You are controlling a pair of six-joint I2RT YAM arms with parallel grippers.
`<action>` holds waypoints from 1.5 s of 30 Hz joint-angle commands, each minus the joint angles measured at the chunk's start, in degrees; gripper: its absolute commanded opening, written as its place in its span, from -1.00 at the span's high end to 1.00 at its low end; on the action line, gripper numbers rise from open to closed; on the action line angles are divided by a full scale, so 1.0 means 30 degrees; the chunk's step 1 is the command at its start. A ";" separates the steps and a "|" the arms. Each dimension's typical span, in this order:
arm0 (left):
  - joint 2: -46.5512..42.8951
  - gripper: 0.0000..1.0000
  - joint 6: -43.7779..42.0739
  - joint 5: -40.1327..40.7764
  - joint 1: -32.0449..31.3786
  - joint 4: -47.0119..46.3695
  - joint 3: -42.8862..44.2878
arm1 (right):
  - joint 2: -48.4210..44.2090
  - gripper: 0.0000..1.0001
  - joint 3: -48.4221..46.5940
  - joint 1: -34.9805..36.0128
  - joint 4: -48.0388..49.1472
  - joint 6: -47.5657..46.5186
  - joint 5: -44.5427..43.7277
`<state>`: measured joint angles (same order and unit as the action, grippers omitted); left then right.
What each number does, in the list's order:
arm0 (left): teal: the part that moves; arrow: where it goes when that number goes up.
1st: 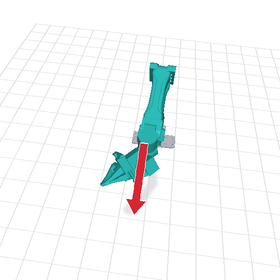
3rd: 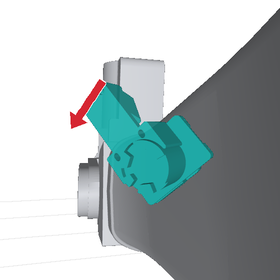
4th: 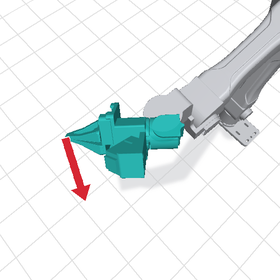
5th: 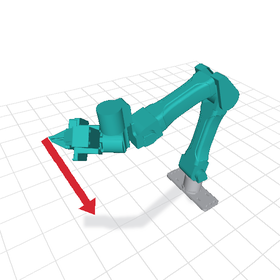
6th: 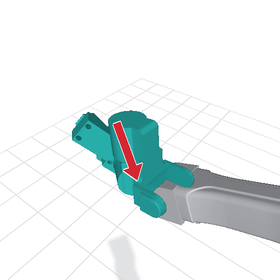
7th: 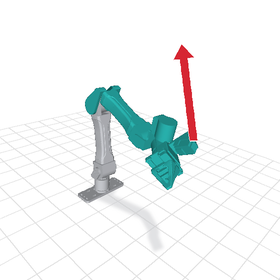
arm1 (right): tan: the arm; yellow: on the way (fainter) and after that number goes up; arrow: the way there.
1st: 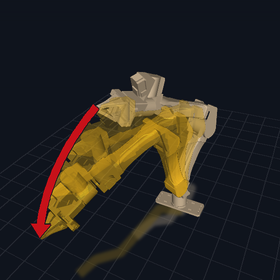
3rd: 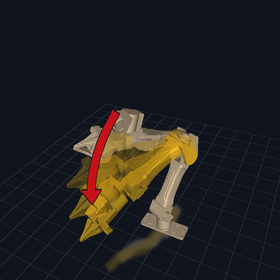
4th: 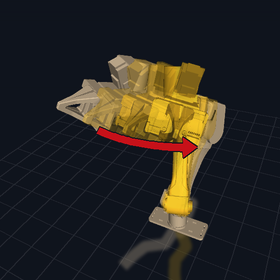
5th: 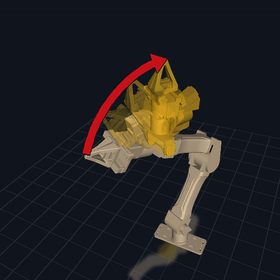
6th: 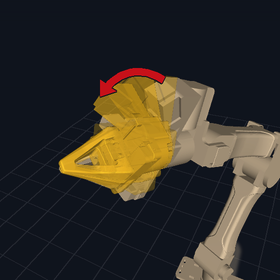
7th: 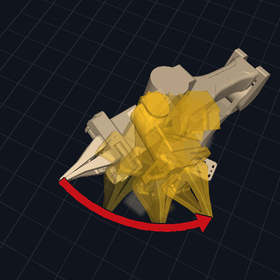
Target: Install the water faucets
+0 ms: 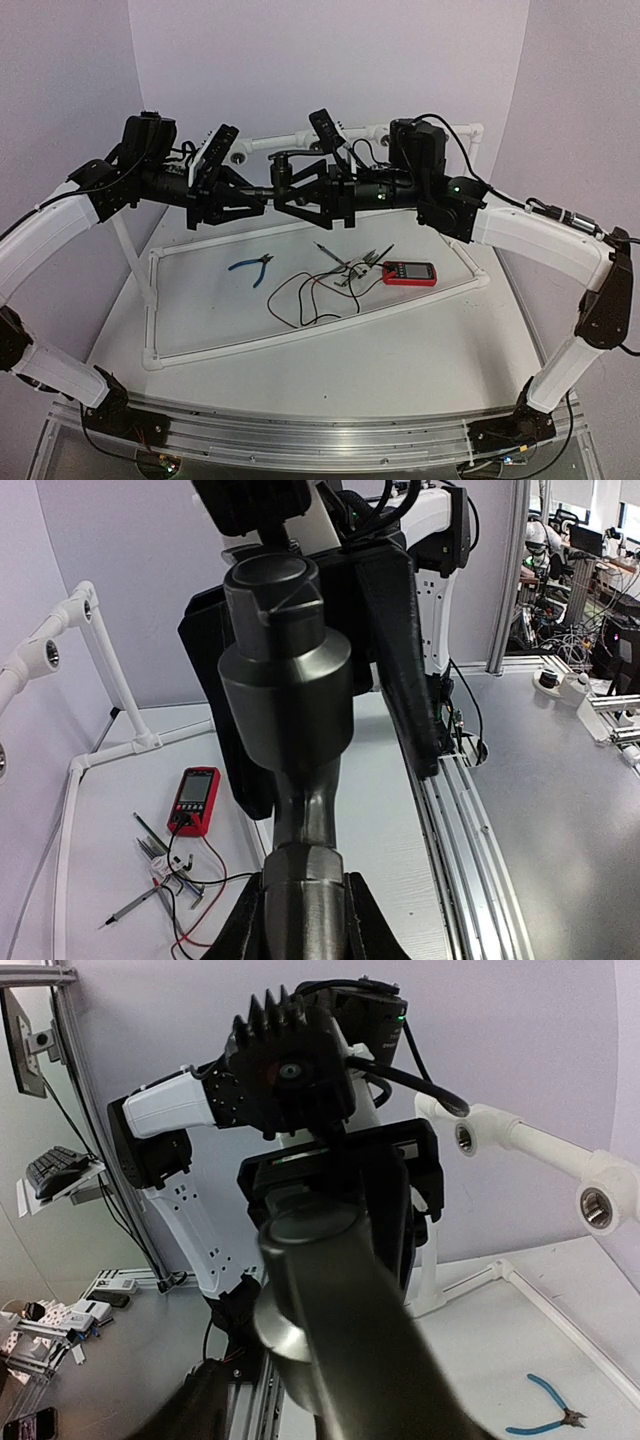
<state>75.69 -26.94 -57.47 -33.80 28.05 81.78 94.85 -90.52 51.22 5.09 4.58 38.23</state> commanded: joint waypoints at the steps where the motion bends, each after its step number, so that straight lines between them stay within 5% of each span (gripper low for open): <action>1: -0.0113 1.00 0.0201 -0.0516 -0.0015 -0.0490 0.1129 | 0.0709 0.17 -0.1102 0.0143 0.0267 0.0062 -0.0751; 13: -0.0083 0.97 0.0514 -0.0234 -0.0002 -0.0831 0.1244 | 0.1053 1.00 -0.1337 0.0267 0.0208 0.0013 -0.1149; 14: -0.0165 0.78 0.0538 0.0141 -0.0009 -0.0882 0.1246 | 0.0871 1.00 -0.1159 0.0255 0.0218 -0.0097 -0.1528; 17: -0.0517 -0.21 0.0241 0.2310 0.0017 -0.1134 0.1398 | -0.0165 1.00 -0.0064 0.0239 0.0350 -0.0729 -0.4452; 20: -0.0683 -0.50 -0.0485 0.4395 0.0016 -0.0975 0.2347 | -0.1298 1.00 0.0839 0.0235 0.0499 -0.1168 -0.7181; 27: 0.0297 -0.56 -0.2624 0.9890 0.0017 0.2237 0.6168 | -0.2454 1.00 0.1495 0.0221 0.0461 -0.1190 -1.2196; 33: 0.3036 -0.50 -0.3259 1.6646 0.0447 0.5854 1.1297 | -0.2584 1.00 0.1554 0.0239 0.0101 -0.1361 -1.2731; 37: 0.3896 -0.47 -0.2116 1.6445 0.3283 0.6738 1.2871 | -0.2346 1.00 0.1479 0.0237 -0.0020 -0.1358 -1.2468; 42: 0.7702 -0.46 -0.1071 1.3007 0.7271 1.2768 2.0033 | -0.2166 1.00 0.1465 0.0234 -0.0166 -0.1367 -1.2110; 45: 0.6945 -0.50 -0.0789 1.0521 0.8774 1.2666 1.8881 | -0.2306 1.00 0.1707 0.0235 -0.0173 -0.1363 -1.2101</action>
<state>98.82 -31.91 -16.26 -12.04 57.45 137.12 89.01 -85.36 51.79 2.02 1.02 1.91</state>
